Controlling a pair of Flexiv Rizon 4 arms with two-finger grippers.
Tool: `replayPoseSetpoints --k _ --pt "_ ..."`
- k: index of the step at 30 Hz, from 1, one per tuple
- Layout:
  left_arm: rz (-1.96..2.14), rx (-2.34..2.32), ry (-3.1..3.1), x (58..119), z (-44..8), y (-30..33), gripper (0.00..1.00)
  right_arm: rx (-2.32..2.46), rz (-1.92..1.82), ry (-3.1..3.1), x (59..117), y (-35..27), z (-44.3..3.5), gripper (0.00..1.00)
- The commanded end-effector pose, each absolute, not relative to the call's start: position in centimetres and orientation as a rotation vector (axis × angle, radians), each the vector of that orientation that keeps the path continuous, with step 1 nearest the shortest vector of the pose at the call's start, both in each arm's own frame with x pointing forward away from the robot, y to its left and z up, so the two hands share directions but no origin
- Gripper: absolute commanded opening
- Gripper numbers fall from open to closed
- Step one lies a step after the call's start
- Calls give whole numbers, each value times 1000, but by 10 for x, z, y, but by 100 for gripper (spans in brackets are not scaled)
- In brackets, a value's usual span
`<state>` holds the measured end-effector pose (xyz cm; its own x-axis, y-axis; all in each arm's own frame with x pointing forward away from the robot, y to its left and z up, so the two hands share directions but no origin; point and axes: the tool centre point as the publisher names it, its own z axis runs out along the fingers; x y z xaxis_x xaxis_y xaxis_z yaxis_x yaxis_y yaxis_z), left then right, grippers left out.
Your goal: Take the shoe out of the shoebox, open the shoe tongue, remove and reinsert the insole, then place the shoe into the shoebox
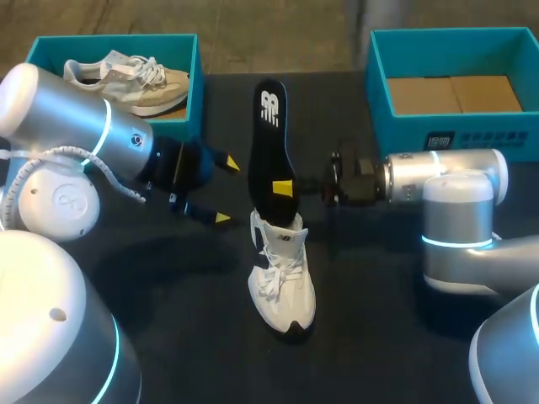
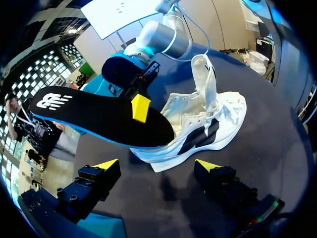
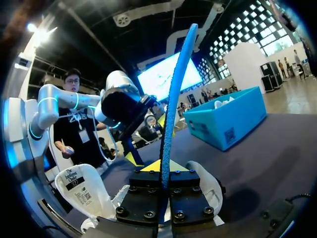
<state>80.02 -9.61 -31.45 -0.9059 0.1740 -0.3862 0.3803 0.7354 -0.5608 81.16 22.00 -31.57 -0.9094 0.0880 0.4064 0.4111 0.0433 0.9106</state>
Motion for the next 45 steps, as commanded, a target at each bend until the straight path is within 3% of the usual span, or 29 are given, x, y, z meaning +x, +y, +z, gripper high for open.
replayPoseSetpoints --k 1,38,41,45 --pt "-933 428 2633 800 -315 -98 100 -514 -1946 -2069 811 223 -322 0" --pt "-929 413 2611 798 -317 -94 100 -580 -1828 -2086 780 227 -347 0" --pt "-932 419 2612 798 -318 -95 100 -573 -1834 -2096 782 228 -345 12" --pt "-927 422 2616 798 -318 -95 100 -562 -1838 -2109 784 229 -342 14"
